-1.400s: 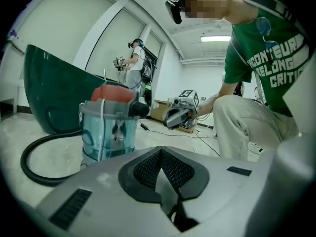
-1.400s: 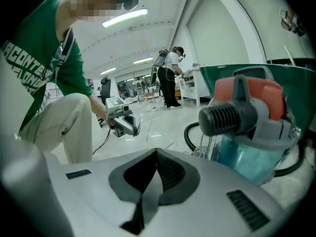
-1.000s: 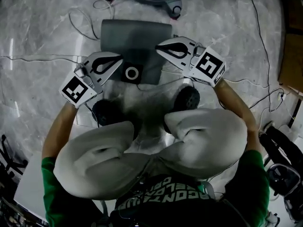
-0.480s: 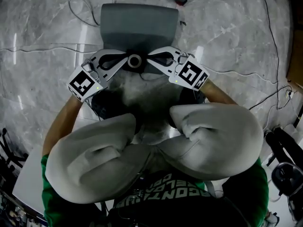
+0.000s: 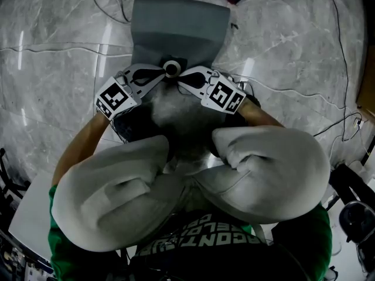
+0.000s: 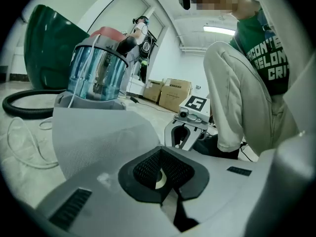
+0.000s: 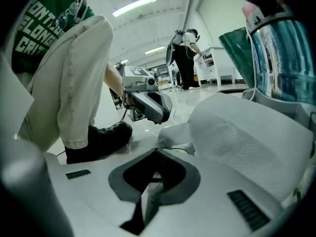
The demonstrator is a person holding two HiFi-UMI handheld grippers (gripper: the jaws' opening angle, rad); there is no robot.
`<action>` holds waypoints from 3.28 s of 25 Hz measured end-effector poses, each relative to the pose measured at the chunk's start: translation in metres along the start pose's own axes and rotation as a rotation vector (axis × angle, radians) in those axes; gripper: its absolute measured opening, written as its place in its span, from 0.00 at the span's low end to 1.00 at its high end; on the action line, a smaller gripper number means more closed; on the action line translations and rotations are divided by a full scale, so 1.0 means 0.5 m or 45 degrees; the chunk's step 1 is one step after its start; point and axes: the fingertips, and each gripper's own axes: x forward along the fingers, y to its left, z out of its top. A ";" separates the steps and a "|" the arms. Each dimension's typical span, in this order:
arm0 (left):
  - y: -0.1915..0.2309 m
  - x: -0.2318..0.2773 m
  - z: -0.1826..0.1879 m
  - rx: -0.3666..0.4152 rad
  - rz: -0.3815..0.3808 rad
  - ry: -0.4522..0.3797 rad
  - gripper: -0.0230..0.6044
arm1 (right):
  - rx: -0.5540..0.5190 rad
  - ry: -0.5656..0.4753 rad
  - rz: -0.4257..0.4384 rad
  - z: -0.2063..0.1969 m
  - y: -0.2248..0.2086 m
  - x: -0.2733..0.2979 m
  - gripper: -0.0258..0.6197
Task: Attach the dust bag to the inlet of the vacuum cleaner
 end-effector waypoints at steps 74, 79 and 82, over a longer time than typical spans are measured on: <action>0.127 0.078 0.043 0.050 0.103 0.077 0.04 | -0.235 0.071 -0.475 0.064 -0.238 -0.041 0.08; 0.144 0.043 0.113 0.124 0.138 0.002 0.04 | -0.206 0.010 -0.428 0.101 -0.247 -0.068 0.06; 0.144 0.019 0.192 0.188 0.159 -0.089 0.04 | -0.203 -0.023 -0.411 0.133 -0.242 -0.091 0.06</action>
